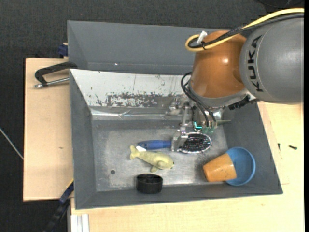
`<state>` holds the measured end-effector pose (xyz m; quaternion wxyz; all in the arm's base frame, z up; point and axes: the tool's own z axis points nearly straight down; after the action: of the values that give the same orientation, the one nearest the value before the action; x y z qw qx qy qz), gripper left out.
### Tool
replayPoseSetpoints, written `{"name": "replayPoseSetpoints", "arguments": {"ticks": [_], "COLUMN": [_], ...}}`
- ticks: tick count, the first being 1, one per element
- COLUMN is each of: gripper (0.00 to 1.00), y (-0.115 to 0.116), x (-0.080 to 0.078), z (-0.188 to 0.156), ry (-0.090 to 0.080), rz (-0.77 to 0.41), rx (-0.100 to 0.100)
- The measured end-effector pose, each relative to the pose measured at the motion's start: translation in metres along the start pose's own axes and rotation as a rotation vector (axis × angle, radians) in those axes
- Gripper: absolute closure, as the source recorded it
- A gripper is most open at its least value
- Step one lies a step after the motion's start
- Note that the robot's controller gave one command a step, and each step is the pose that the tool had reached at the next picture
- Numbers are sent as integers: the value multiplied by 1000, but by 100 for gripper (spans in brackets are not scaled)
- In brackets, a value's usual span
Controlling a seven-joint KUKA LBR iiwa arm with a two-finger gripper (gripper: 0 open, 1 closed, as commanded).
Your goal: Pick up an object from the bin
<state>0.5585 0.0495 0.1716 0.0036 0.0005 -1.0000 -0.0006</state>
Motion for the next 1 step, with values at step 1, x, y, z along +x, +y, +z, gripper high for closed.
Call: {"name": "replayPoseSetpoints", "arguments": {"ticks": [1], "gripper": [0], "y": [-61], "x": [18], "z": [99], "ry": [-16], "rz": [-217], "rx": [-1]}}
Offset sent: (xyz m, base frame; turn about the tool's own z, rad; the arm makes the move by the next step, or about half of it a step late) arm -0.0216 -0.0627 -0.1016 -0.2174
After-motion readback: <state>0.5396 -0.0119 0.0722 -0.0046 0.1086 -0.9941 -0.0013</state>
